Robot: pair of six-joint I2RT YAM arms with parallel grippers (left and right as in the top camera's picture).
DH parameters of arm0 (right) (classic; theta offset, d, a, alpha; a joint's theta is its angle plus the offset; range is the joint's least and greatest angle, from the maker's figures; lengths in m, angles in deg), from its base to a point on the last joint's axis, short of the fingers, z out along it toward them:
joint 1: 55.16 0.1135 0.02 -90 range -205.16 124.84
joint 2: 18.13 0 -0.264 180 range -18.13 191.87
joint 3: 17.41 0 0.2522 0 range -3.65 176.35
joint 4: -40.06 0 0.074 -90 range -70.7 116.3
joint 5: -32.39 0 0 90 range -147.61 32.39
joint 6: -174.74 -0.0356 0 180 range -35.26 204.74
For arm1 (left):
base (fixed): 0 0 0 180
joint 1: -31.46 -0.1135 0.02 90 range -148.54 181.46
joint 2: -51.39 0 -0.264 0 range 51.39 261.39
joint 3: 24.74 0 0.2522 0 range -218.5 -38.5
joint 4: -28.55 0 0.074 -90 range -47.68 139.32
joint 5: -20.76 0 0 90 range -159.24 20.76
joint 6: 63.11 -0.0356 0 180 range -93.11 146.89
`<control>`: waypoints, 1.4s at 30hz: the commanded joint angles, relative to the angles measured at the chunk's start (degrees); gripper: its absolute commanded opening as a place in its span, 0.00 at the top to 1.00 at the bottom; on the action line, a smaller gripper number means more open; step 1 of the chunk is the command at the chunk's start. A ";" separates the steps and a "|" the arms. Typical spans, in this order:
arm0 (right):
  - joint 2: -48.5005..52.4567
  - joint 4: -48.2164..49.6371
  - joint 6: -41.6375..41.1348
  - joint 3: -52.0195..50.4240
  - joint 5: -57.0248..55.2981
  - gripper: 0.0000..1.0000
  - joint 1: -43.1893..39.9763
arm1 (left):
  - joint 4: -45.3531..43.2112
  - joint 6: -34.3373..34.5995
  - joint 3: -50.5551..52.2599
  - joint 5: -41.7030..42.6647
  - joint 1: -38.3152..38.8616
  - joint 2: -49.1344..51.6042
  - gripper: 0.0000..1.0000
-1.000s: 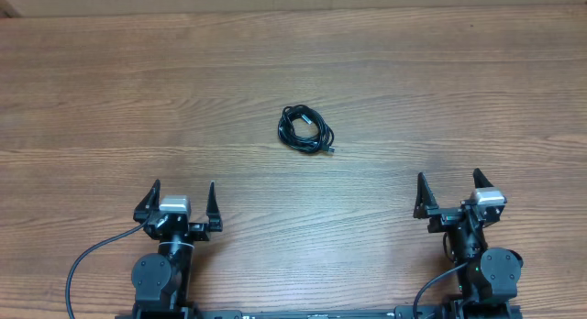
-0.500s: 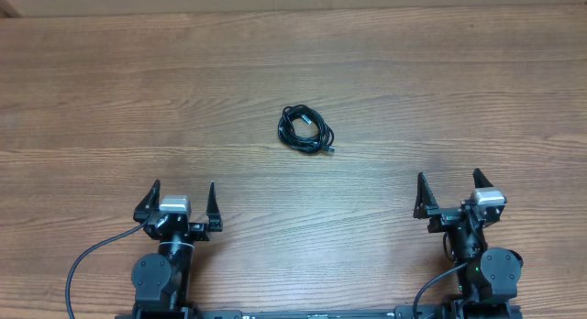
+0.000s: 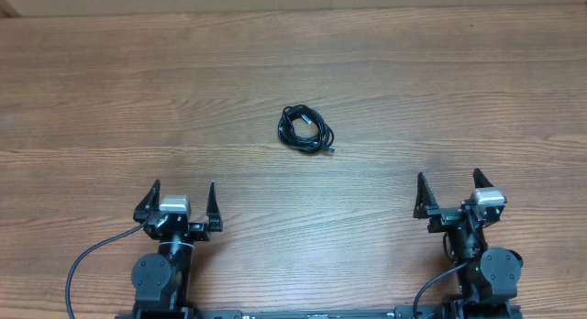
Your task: Untangle cables
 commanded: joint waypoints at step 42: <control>-0.46 0.33 0.28 -0.57 -0.52 0.00 -0.17 | -2.45 14.43 0.39 15.69 -0.17 -0.61 0.00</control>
